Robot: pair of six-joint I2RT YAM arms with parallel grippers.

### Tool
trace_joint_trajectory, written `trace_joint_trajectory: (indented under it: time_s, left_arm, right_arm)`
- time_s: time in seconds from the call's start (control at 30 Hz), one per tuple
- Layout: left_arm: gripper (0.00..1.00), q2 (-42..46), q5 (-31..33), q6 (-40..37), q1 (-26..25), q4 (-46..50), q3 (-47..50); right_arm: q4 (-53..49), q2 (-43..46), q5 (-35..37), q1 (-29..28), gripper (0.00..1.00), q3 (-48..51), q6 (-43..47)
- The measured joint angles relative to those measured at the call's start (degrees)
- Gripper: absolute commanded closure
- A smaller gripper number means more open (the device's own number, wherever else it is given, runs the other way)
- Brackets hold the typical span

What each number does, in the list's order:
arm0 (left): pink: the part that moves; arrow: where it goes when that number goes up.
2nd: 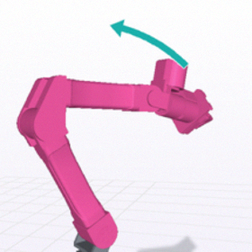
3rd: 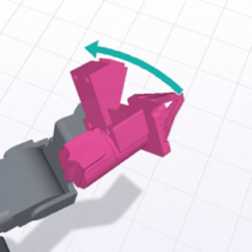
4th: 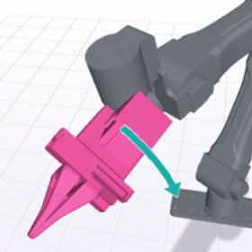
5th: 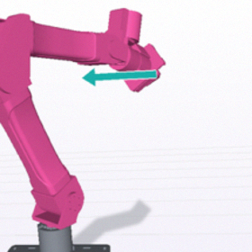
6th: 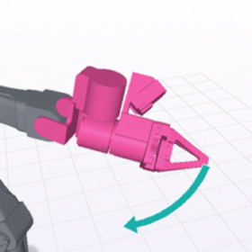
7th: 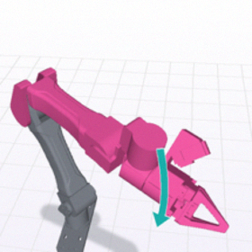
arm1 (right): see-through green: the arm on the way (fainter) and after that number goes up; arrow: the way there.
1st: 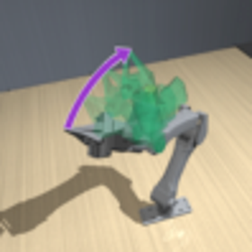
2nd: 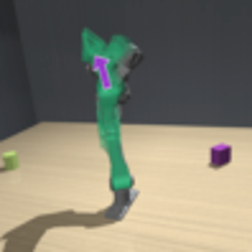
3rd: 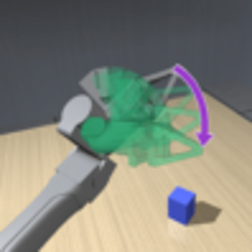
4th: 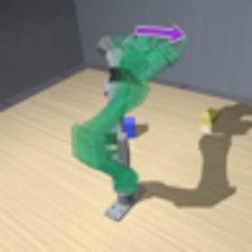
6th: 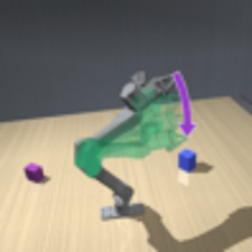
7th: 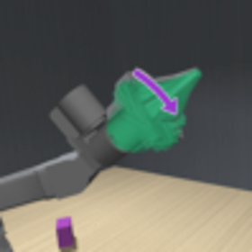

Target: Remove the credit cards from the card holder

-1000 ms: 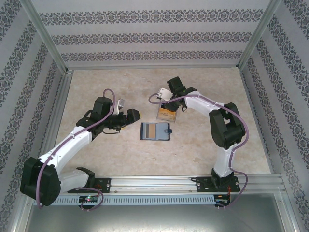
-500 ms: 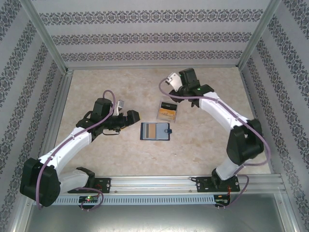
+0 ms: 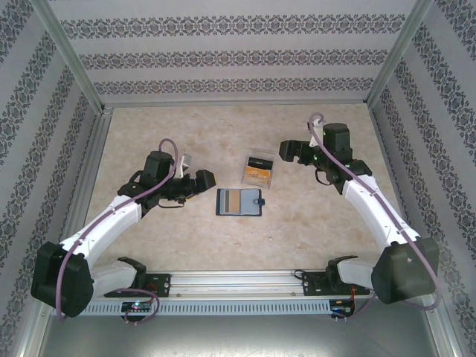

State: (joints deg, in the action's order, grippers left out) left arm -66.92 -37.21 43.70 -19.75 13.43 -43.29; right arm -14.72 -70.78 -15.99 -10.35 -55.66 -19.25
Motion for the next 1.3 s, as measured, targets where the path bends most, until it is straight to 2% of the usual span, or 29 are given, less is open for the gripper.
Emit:
trace_joint_trajectory:
  time_s: [0.27,0.43,0.5,0.7,0.77,0.83,0.9,1.03,1.3]
  left_arm:
    - [0.00,-0.5,0.3,0.0,0.0,0.0,0.0]
    - [0.00,-2.4,1.1,0.9,-0.1,0.1,0.0]
    - [0.02,-3.9,1.6,1.7,-0.4,-0.1,0.1]
    - [0.15,-9.6,3.7,4.3,-3.9,-1.6,0.5]
    - [0.23,-11.6,4.4,5.0,-5.3,-2.4,0.5]
    - [0.26,-13.9,4.7,5.8,-6.3,-3.5,0.5]
    - [0.37,-16.1,4.9,6.4,-7.0,-4.5,0.3]
    - [0.43,-19.9,5.0,6.7,-7.9,-5.6,-0.9]
    - [0.44,-24.0,4.7,6.8,-9.0,-7.1,-3.2]
  right_arm:
    - [-1.0,0.0,-4.7,1.6,0.02,0.2,-10.8]
    - [1.0,-0.1,-7.5,1.3,0.02,3.9,-14.8]
    - [1.2,-0.1,-7.7,0.1,0.05,5.7,-15.6]
    - [1.3,-0.2,-5.9,-9.4,0.42,9.6,-17.0]
    - [1.4,-0.6,-4.6,-12.8,0.48,10.6,-17.7]
    - [1.7,-2.3,-3.7,-15.8,0.53,11.4,-18.4]
    - [2.4,-5.2,-2.6,-18.4,0.63,12.0,-18.9]
    - [3.7,-10.6,-1.2,-21.4,0.64,12.5,-19.9]
    - [5.0,-17.9,0.7,-23.6,0.70,12.5,-20.2]
